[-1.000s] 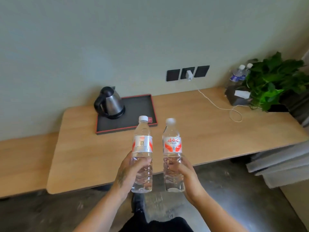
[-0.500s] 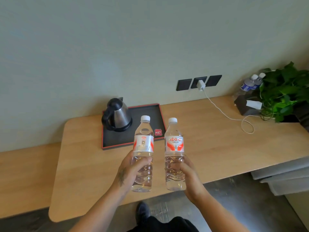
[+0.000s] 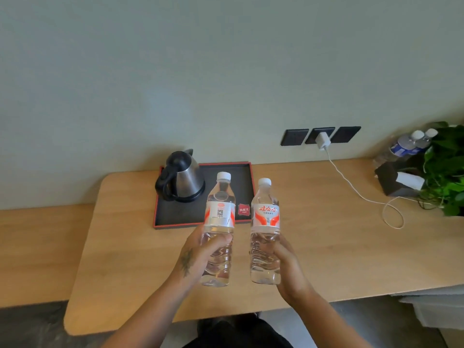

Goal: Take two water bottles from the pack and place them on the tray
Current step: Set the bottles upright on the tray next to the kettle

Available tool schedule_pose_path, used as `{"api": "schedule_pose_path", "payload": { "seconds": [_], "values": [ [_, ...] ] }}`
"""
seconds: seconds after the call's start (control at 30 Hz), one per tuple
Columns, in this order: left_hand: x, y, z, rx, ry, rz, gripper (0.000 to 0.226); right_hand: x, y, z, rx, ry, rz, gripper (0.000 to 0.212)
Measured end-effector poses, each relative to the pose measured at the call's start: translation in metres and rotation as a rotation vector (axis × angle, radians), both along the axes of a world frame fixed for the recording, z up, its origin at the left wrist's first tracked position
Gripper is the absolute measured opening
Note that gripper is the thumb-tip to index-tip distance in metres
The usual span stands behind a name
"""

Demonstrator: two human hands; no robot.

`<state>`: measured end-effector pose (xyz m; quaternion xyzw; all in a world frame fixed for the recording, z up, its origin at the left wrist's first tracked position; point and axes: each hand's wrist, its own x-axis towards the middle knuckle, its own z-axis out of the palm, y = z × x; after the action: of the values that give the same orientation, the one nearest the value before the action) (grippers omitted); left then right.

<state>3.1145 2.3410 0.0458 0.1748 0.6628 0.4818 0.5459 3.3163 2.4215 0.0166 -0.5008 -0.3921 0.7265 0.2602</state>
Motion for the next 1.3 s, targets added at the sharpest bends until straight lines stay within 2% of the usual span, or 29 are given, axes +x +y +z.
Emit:
{"api": "schedule_pose_path", "payload": {
  "seconds": [0.2,0.27,0.37,0.63,0.73,0.83,0.97,1.1,1.3],
  "values": [
    [0.011,0.036,0.003,-0.019,-0.039,0.147,0.045,-0.002,0.061,-0.004,-0.010,0.039,0.143,0.054],
    [0.013,0.048,0.004,-0.027,-0.033,0.167,0.051,-0.005,0.078,-0.007,-0.019,0.046,0.185,0.063],
    [0.014,0.063,0.003,-0.024,-0.031,0.211,0.058,-0.009,0.100,-0.012,-0.034,0.061,0.225,0.063],
    [0.003,0.086,-0.010,-0.041,-0.015,0.240,0.051,-0.022,0.125,-0.030,-0.061,-0.003,0.281,0.080],
    [-0.008,0.093,-0.016,-0.049,0.003,0.201,0.045,-0.026,0.128,-0.034,-0.037,-0.032,0.271,0.072],
    [-0.018,0.103,-0.019,-0.037,0.028,0.145,0.051,-0.030,0.135,-0.033,-0.024,-0.024,0.248,0.057],
    [-0.038,0.127,-0.020,0.024,0.078,0.069,0.041,-0.042,0.158,-0.035,0.053,-0.022,0.210,0.062],
    [-0.050,0.146,-0.021,0.058,0.124,0.046,0.060,-0.052,0.177,-0.040,0.055,0.028,0.217,0.055],
    [-0.075,0.198,-0.037,0.098,0.114,0.036,0.061,-0.076,0.229,-0.052,0.153,0.075,0.266,0.063]
  ]
}}
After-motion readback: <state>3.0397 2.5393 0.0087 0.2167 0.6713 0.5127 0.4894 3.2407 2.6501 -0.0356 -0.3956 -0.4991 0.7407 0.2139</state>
